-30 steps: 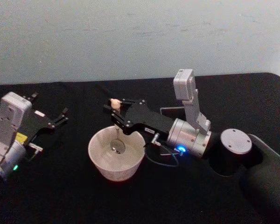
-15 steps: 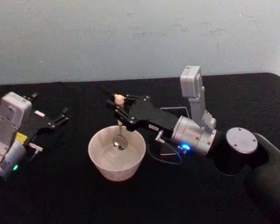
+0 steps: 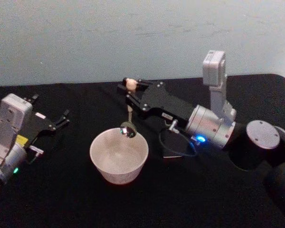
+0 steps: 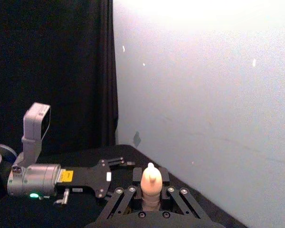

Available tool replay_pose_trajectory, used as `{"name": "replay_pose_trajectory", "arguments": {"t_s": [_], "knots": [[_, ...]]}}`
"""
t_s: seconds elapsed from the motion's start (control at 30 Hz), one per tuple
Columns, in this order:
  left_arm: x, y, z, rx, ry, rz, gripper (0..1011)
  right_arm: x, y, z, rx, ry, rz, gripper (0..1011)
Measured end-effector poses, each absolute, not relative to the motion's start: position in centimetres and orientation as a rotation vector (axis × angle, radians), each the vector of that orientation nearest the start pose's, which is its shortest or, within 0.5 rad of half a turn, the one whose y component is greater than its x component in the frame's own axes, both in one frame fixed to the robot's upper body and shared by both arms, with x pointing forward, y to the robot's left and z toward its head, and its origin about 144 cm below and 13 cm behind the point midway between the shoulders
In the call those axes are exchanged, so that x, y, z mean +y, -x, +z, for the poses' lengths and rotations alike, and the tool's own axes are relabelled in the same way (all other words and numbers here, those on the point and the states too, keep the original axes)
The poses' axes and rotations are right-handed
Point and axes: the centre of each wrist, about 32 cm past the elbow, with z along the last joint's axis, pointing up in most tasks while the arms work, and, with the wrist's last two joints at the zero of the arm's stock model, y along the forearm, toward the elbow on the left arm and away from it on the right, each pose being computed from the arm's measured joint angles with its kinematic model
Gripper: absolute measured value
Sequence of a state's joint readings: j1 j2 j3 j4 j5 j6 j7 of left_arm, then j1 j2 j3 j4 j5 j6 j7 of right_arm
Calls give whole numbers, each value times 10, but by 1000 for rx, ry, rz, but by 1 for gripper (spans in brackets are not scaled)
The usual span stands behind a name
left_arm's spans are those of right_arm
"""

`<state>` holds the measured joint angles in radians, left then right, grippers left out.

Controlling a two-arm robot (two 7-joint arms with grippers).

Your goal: Pick up the stirring spoon with one hand, stir inside the cup, then place it back in its original position.

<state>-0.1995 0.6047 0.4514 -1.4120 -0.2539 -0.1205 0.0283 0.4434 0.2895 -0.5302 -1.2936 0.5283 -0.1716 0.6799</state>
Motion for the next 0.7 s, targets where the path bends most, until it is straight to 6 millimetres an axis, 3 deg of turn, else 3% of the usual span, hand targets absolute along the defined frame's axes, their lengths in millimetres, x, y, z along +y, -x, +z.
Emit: {"name": "replay_pose_trajectory", "arguments": {"t_s": [0.37, 0.7], "knots": [[310, -489, 1140, -285, -305, 1248, 1001, -212, -547, 1211, -147, -198, -529, 208], [310, -489, 1140, -285, -304, 1248, 1001, -246, -539, 1221, -182, -224, -585, 208]]}}
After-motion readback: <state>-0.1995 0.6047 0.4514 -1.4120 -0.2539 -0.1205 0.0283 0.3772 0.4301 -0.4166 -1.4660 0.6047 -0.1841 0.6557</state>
